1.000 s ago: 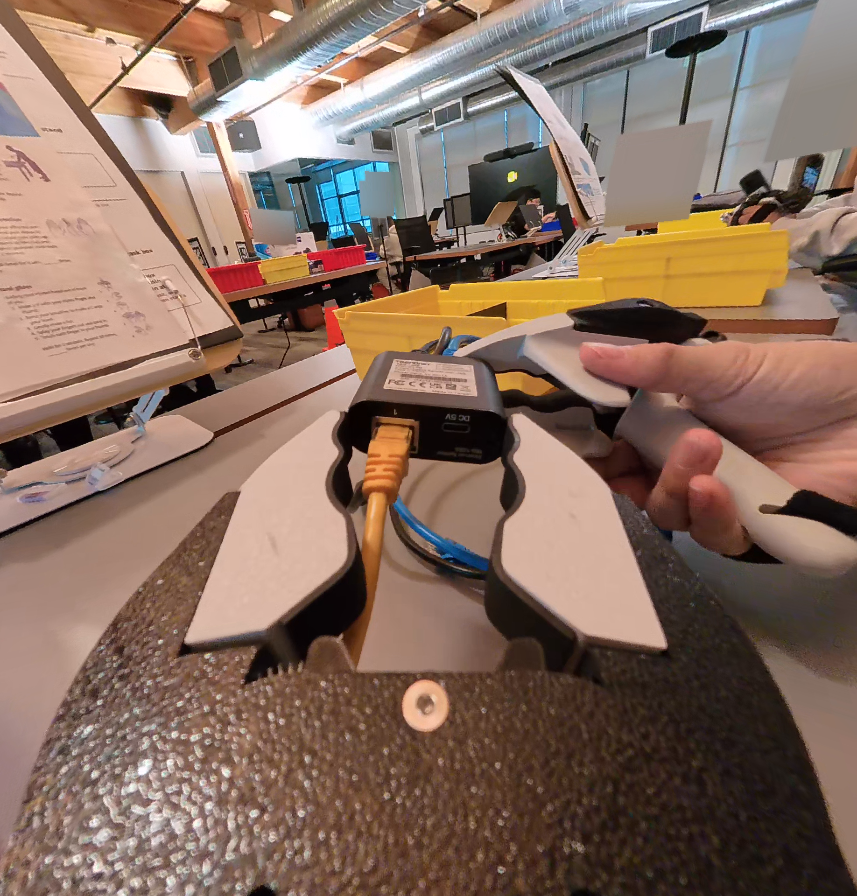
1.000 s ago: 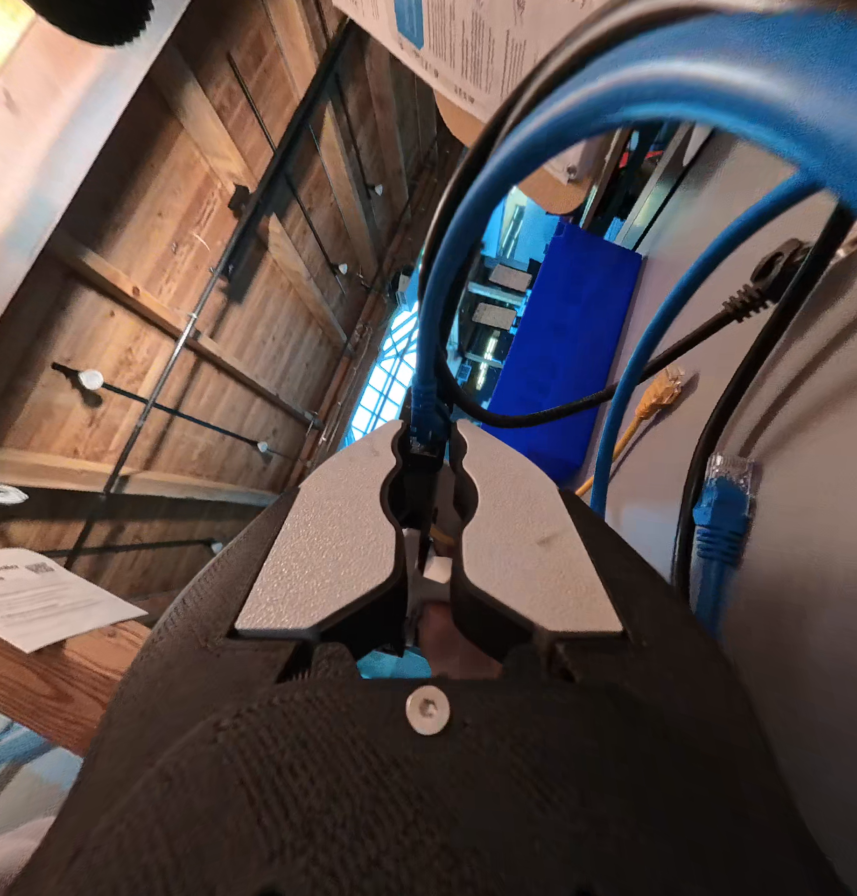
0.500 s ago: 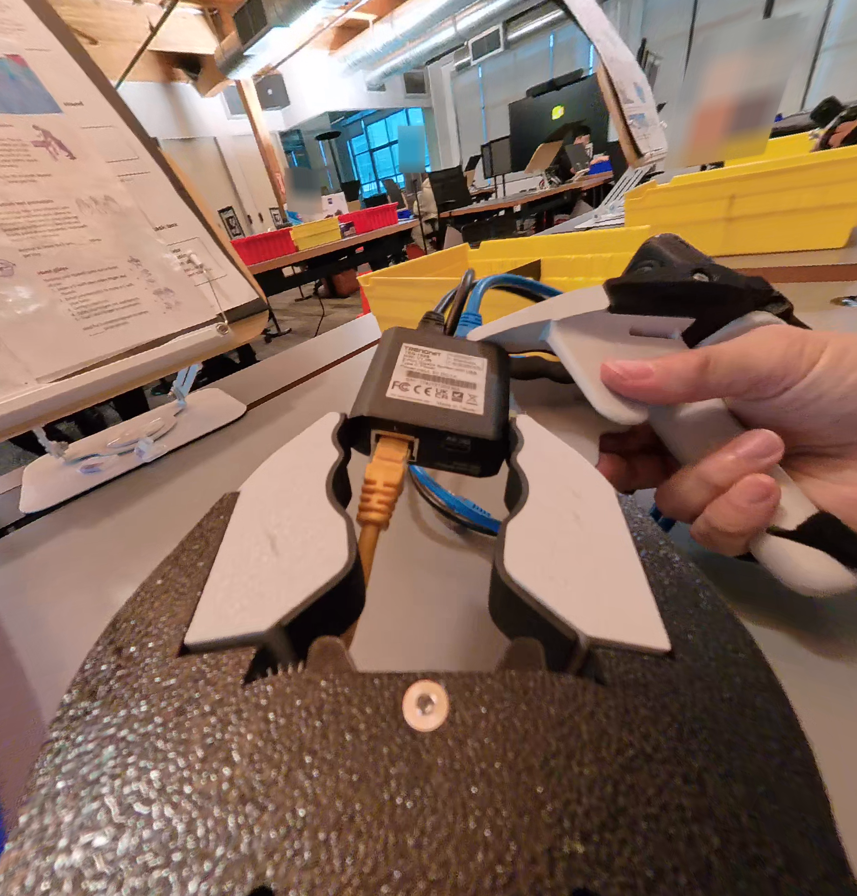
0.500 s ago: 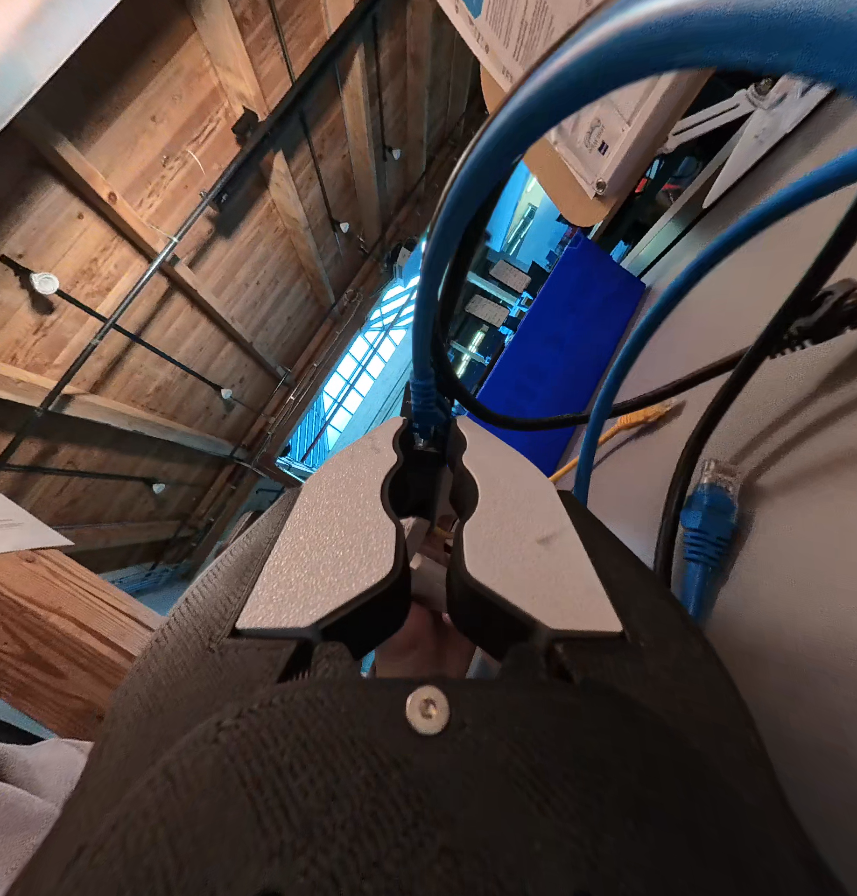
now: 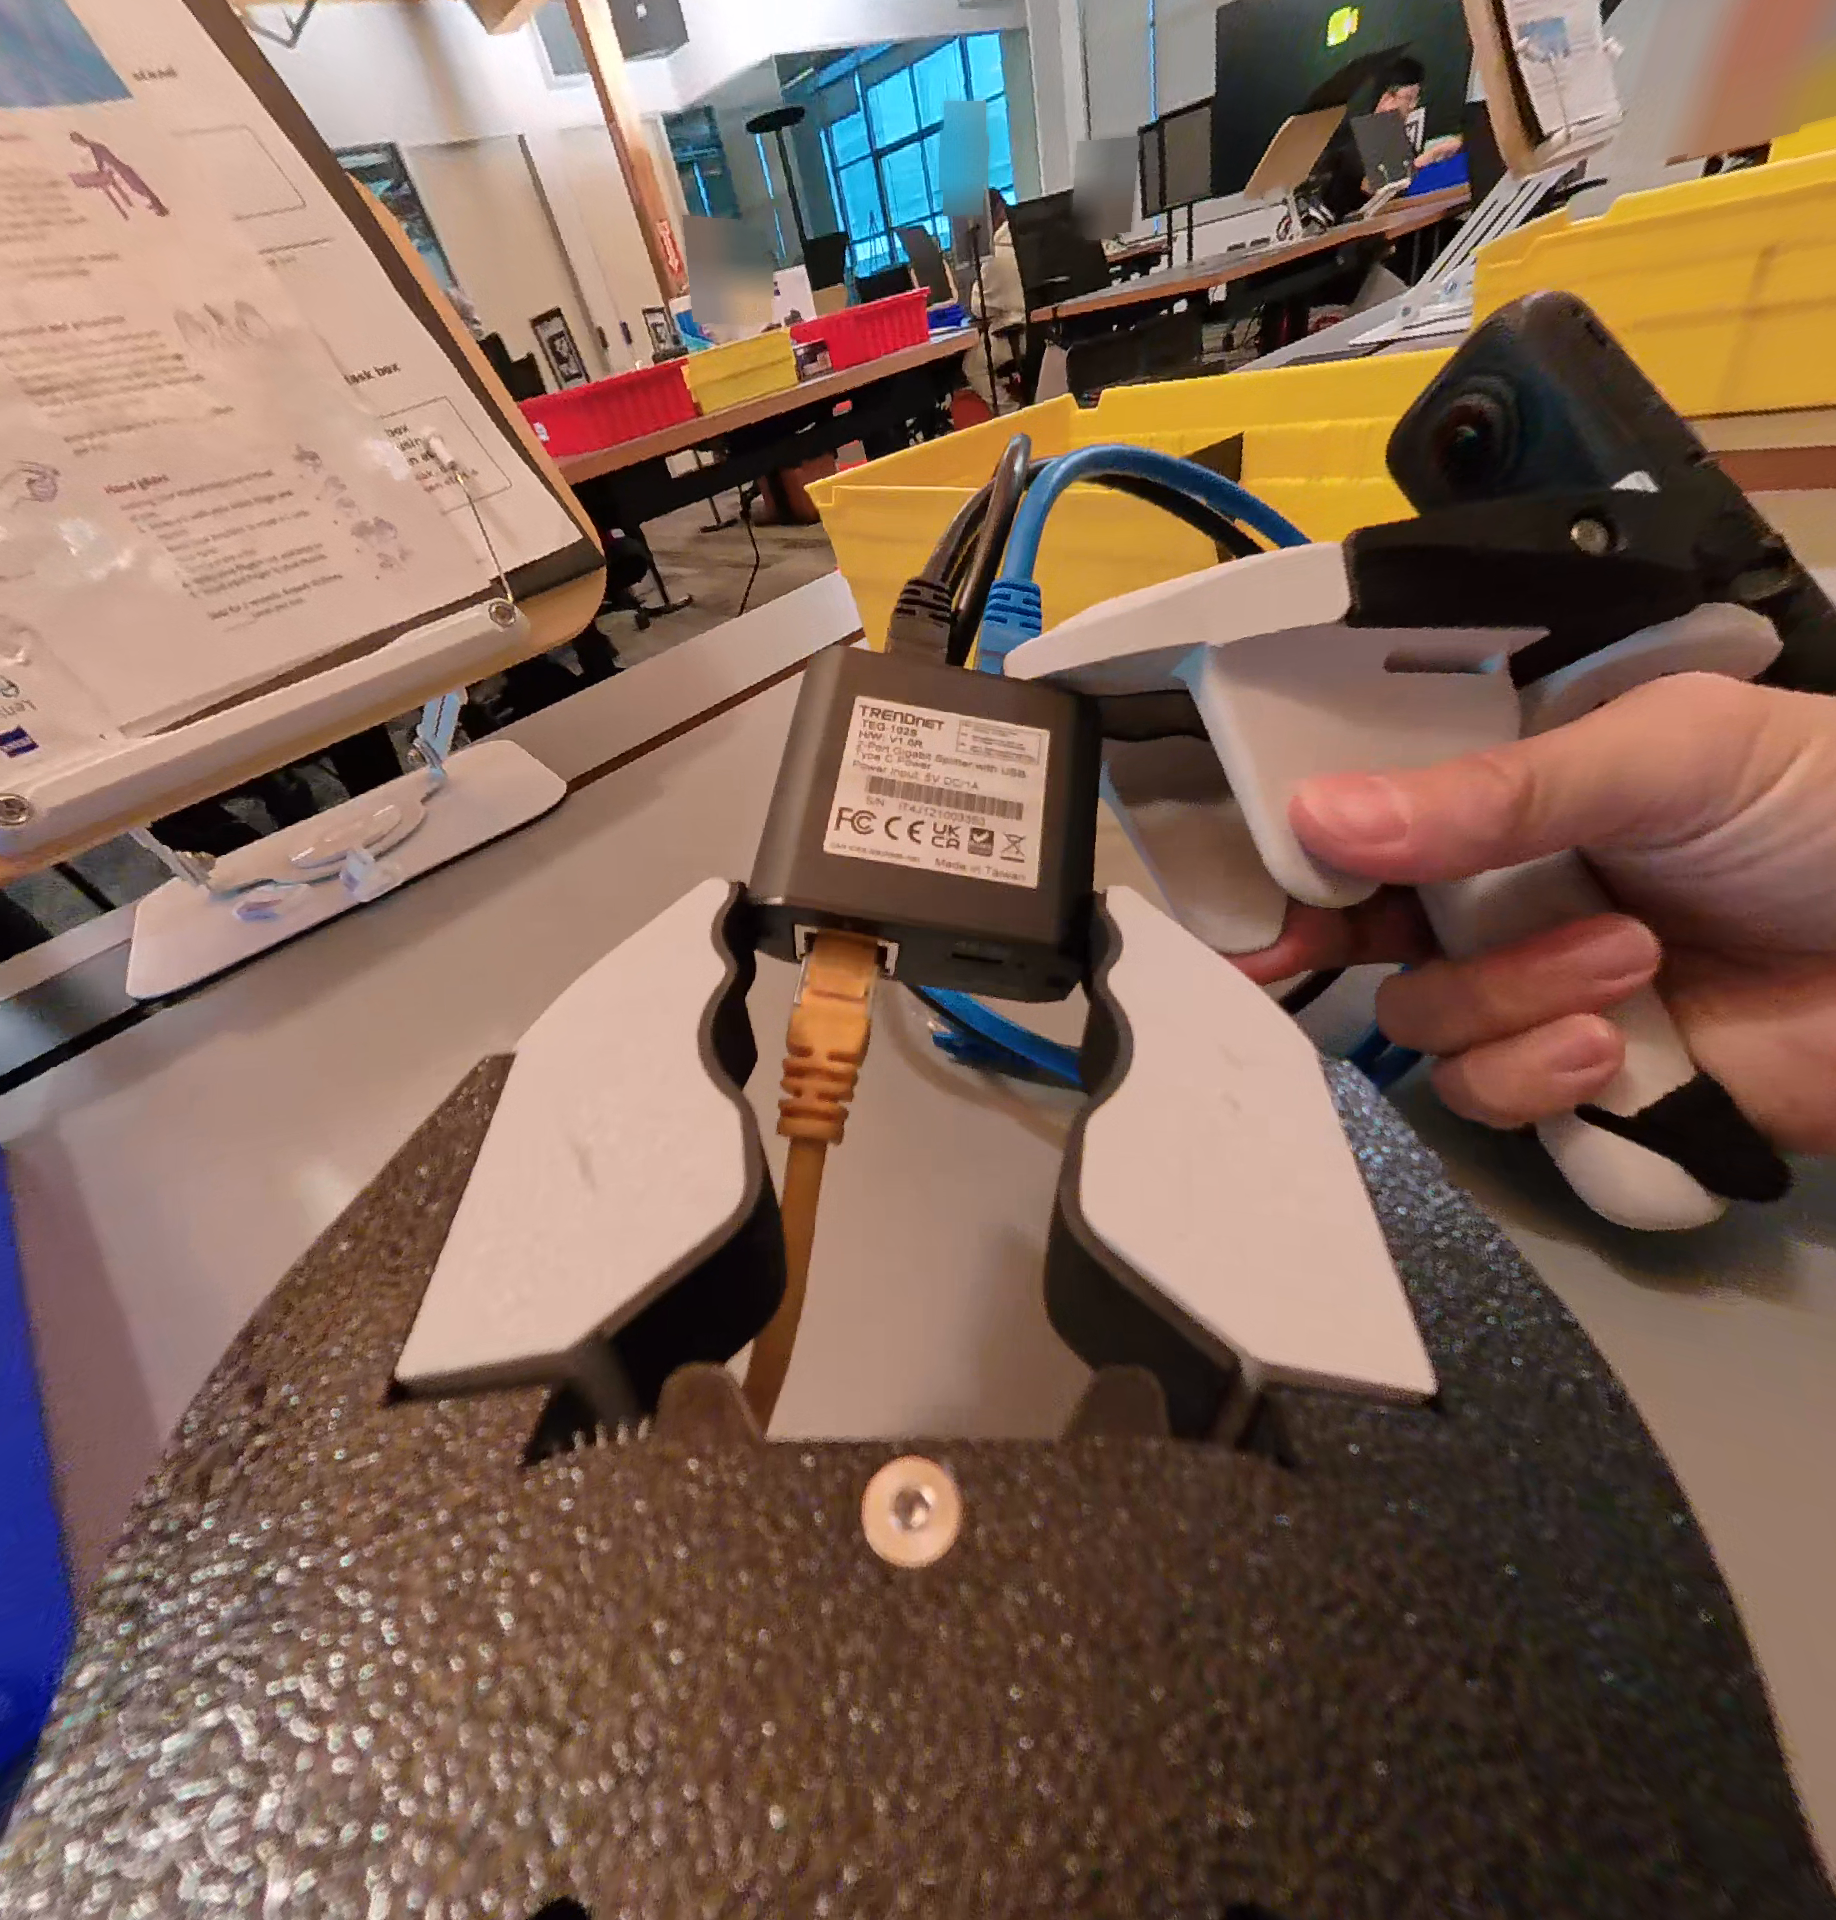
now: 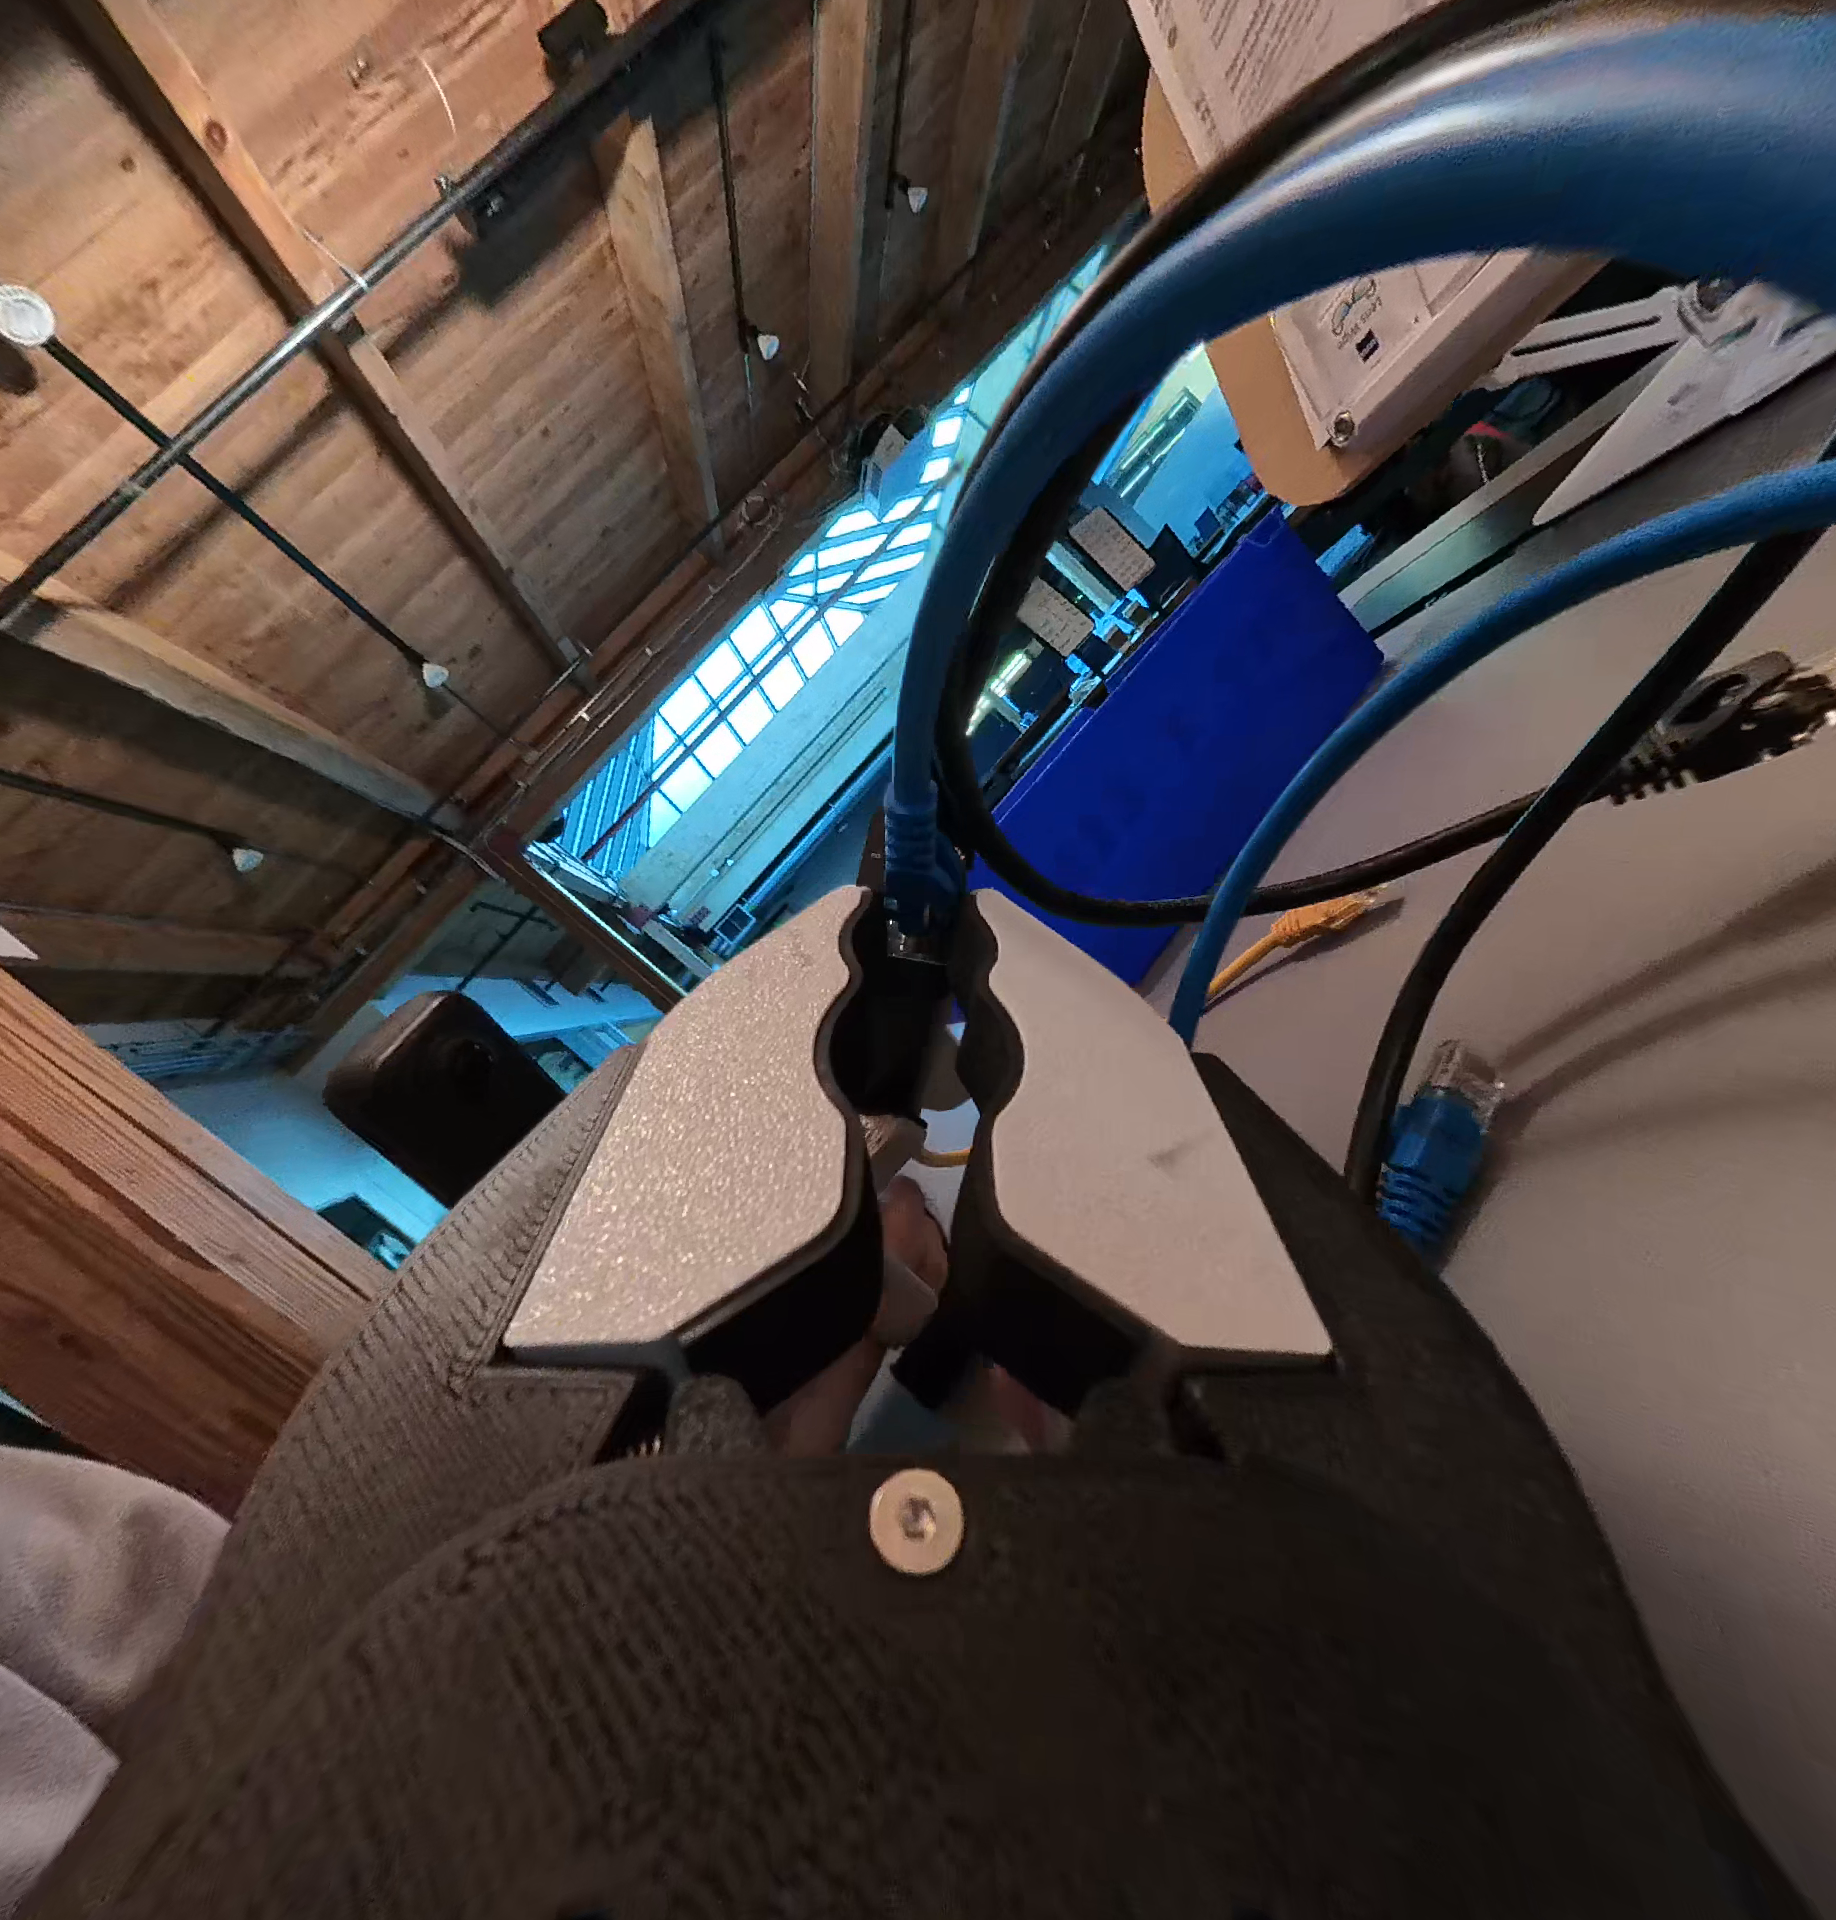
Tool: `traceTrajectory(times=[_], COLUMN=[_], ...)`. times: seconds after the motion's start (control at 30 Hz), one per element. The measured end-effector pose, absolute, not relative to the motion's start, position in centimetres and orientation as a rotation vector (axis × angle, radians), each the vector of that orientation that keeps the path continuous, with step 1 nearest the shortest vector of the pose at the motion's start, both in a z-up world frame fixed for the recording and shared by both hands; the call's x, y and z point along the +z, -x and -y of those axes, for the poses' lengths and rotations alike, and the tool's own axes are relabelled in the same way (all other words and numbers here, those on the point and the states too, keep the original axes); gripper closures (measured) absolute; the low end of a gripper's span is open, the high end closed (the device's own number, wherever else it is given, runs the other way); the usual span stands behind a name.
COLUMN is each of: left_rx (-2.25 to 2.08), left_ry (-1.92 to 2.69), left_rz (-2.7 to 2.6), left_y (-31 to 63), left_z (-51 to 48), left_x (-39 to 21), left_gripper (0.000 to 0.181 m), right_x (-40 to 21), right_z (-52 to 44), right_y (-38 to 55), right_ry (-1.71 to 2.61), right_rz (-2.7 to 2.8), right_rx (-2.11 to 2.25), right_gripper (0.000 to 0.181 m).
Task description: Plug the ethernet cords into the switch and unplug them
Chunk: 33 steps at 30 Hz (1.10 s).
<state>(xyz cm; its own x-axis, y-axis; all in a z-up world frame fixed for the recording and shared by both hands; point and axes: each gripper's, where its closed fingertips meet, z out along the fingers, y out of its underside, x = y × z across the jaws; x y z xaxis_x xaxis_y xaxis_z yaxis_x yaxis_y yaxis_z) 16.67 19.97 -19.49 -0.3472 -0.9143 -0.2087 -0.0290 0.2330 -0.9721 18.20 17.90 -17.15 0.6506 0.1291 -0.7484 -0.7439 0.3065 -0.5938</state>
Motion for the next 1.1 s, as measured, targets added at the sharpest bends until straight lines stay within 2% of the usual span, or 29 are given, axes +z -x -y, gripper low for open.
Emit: traceTrajectory(times=[0.3, 0.5, 0.57, 0.87, 0.97, 1.1], left_rx=[-1.144, -1.303, -1.213, -1.304, -1.108, -1.098], left_ry=[0.870, 0.991, 0.963, 1.082, 0.964, 0.964], left_rz=[-1.544, -1.536, -1.552, -1.551, -1.550, -1.537], left_y=[-16.5, -16.5, -16.5, -16.7, -16.7, -16.8], left_z=[-19.9, -19.6, -19.8, -19.3, -19.7, -19.8], left_x=[-18.7, -19.0, -19.2, -19.5, -19.6, -19.6], left_gripper=[0.121, 0.121, 0.121, 0.121, 0.121, 0.121], right_x=[-16.1, -16.4, -16.5, -16.6, -16.7, -16.7], right_z=[-17.9, -17.8, -17.9, -17.7, -17.7, -17.8], right_y=[-18.0, -18.2, -18.2, -18.5, -18.4, -18.4], right_ry=[1.077, 1.091, 1.100, 1.171, 1.159, 1.148], right_rz=[-0.608, -0.600, -0.593, -0.548, -0.554, -0.563], right_rx=[0.650, 0.614, 0.598, 0.521, 0.545, 0.558], right_gripper=[0.168, 0.167, 0.167, 0.165, 0.167, 0.165])
